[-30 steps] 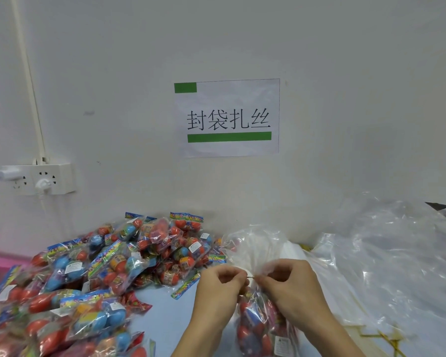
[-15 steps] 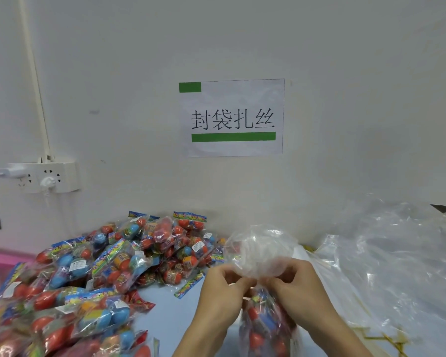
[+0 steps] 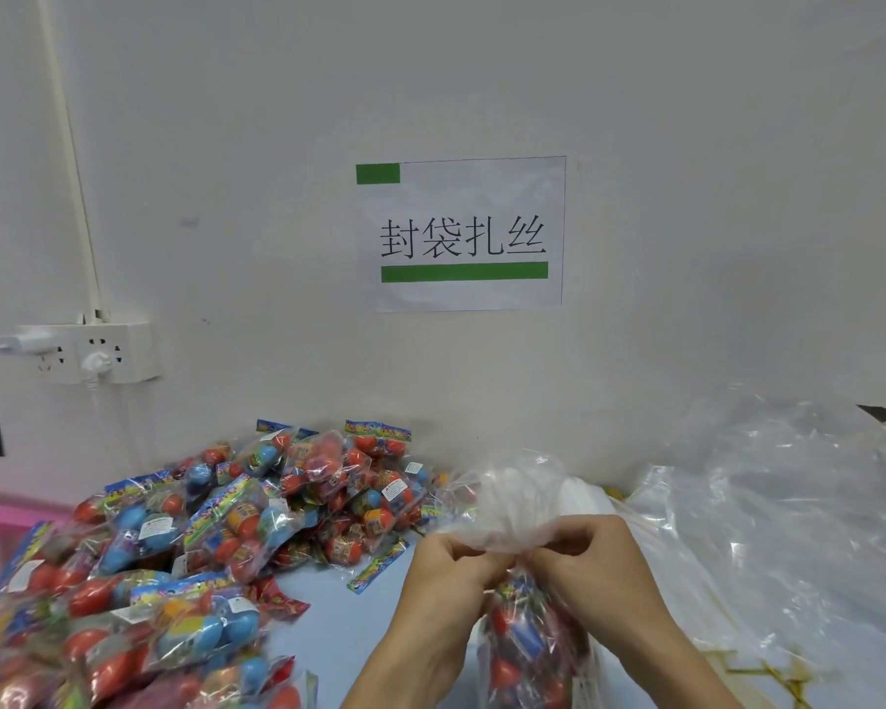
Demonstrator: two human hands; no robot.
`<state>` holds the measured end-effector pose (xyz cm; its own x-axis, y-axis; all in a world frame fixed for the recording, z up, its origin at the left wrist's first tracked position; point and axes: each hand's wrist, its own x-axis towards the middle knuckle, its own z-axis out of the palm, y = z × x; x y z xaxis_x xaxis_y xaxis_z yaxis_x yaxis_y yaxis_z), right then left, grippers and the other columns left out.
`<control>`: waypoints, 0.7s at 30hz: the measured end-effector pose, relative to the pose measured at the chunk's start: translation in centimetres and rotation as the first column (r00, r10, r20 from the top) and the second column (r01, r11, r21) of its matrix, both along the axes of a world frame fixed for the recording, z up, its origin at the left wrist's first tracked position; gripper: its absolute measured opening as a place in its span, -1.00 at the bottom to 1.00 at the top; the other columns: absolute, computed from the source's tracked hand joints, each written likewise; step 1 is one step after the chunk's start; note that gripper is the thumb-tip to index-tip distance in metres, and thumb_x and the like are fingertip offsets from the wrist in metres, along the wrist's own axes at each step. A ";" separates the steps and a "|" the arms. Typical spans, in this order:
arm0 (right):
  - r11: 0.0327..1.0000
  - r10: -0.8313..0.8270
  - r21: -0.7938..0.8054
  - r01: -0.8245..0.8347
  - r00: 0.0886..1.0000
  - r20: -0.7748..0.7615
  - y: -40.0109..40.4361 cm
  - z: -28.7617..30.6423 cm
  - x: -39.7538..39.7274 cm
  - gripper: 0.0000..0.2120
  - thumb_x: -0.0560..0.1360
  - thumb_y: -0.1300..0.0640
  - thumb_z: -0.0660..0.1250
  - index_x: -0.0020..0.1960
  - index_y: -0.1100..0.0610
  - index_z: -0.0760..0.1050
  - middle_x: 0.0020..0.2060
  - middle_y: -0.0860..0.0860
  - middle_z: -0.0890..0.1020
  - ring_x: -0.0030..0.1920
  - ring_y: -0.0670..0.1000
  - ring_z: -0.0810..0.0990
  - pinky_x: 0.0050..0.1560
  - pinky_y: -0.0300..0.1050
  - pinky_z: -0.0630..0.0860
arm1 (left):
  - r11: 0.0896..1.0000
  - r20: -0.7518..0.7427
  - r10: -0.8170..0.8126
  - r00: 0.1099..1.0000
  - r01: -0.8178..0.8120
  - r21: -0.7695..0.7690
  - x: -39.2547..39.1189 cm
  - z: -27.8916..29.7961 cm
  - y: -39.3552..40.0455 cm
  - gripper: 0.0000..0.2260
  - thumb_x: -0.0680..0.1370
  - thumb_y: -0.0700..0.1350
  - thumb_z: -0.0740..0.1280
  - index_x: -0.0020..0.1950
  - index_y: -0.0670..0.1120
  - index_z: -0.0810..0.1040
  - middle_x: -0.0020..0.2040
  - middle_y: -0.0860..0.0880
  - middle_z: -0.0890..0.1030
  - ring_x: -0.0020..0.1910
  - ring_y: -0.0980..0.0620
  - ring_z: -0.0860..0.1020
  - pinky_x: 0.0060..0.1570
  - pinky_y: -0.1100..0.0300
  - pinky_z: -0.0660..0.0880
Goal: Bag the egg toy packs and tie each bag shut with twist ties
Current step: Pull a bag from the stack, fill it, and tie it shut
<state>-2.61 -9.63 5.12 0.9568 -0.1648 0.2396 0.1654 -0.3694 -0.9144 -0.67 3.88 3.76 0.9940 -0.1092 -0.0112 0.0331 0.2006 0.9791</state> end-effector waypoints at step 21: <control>0.996 0.023 0.086 -0.015 0.995 -0.096 -0.4 -0.3 0.7 -0.76 0.46 0.31 0.42 -0.34 0.12 0.71 -0.50 0.00 0.60 -0.49 -0.13 0.49 -0.41 -0.27 0.42 | 0.930 0.352 0.045 0.935 -0.168 0.326 0.3 0.1 0.5 -0.86 0.42 -0.30 0.53 -0.18 -0.08 0.67 -0.26 0.00 0.69 -0.24 0.12 0.64 -0.19 0.31 0.54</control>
